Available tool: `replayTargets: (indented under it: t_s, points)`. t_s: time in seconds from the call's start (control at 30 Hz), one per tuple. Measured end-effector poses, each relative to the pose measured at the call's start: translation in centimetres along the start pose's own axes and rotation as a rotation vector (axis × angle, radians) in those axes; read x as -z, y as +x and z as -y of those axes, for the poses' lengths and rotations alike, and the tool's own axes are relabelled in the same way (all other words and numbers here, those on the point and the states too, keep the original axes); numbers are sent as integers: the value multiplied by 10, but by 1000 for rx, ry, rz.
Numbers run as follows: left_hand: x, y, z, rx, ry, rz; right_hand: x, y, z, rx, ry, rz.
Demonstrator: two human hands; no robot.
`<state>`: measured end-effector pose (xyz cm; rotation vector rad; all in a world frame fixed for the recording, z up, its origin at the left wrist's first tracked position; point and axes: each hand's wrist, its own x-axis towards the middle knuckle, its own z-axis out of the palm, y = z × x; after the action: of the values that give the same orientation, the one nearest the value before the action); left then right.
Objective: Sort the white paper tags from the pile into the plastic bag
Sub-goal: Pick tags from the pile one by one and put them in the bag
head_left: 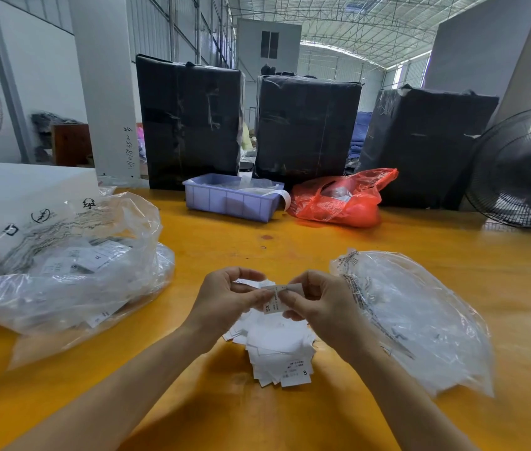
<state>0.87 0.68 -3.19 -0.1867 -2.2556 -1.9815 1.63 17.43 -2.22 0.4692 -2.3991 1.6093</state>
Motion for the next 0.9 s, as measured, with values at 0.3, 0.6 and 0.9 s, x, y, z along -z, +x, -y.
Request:
replayTargets:
  t_s: [0.3, 0.6, 0.9]
  points:
    - [-3, -1, 2, 1, -9, 37, -1, -1, 4, -140, -71, 244]
    - [-4, 0, 4, 68, -96, -30, -4, -1, 2, -61, -41, 8]
    - [-7, -1, 4, 62, -131, -207, -18, -6, -3, -75, 135, 135]
